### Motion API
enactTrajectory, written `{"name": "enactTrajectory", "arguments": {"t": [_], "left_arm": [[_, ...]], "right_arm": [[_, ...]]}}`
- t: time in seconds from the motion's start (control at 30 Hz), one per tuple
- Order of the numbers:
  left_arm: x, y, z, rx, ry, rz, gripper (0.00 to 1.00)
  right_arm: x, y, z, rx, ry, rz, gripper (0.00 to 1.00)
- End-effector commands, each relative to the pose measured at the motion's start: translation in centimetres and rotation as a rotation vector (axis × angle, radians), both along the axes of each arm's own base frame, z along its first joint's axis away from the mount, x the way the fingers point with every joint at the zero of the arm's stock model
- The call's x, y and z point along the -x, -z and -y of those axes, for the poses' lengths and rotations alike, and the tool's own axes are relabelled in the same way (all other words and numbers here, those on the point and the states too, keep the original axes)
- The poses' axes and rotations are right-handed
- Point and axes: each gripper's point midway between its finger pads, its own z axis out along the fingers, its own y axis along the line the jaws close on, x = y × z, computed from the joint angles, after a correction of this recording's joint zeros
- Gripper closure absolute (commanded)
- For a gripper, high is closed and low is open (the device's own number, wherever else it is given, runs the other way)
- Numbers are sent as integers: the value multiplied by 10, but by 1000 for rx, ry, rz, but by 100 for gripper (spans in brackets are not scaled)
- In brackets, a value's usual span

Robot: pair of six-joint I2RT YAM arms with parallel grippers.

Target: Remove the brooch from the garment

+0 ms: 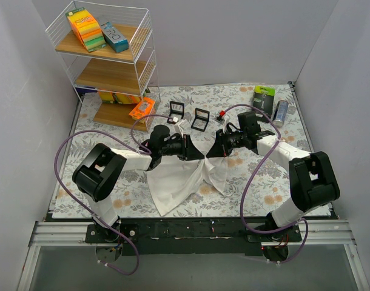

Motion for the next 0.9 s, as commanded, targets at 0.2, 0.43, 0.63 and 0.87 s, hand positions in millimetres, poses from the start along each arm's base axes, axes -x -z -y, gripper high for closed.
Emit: {"name": "enactTrajectory", "arguments": {"t": [0.2,0.43,0.63,0.87], "left_arm": [[-46,28,-14,-225,-278,-74,77],[-58,30,-22,-277,-352,-90,73],[-66,29,-28,-284,-368,-75,82],[-69,14,-22,-206,-299,18,100]], "right_arm": [[6,-37,-12,-74,-15,56,99],[11,-38,-15,-72,-25,69,99],[13,-39,-16,-67,-35,79,99],[20,-38,-19,-65,-79,92,99]]}}
